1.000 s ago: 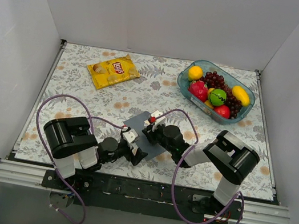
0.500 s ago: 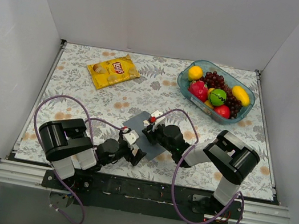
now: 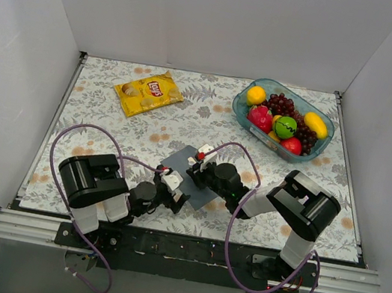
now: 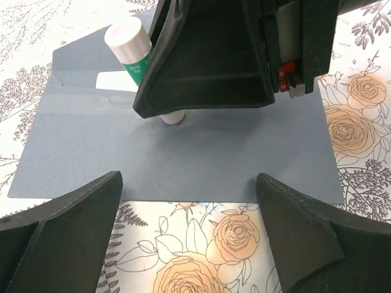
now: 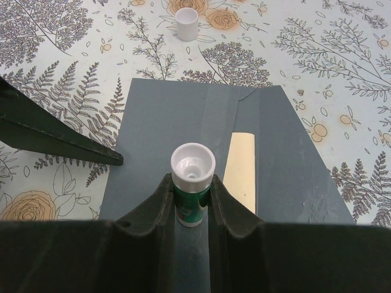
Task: Place the letter into the envelope and seal it
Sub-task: Paint the envelope at the center of the board.
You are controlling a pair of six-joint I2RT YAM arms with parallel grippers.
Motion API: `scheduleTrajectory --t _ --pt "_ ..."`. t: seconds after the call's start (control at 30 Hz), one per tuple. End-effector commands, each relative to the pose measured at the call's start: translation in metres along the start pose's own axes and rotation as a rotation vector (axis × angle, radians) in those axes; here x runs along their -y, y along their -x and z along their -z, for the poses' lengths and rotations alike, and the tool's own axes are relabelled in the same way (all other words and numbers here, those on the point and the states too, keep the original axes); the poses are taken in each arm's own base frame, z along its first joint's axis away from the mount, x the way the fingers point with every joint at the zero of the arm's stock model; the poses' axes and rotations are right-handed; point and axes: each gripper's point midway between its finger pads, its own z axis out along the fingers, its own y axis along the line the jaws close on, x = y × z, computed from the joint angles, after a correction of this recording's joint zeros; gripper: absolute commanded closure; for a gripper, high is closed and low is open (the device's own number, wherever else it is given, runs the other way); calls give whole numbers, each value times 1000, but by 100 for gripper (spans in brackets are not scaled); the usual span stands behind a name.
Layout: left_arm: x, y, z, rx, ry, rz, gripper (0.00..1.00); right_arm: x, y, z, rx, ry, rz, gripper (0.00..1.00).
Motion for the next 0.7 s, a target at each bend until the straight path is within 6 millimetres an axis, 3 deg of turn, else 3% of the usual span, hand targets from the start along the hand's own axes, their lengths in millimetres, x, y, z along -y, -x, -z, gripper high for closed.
scheduleTrajectory --t 0.0,0.67 --pt "-2 4 -3 27 5 -39 10 0 -47 12 -155 3 0 99" --pt "8 -36 4 -97 -32 43 14 2 -48 16 -153 -2 -7 99"
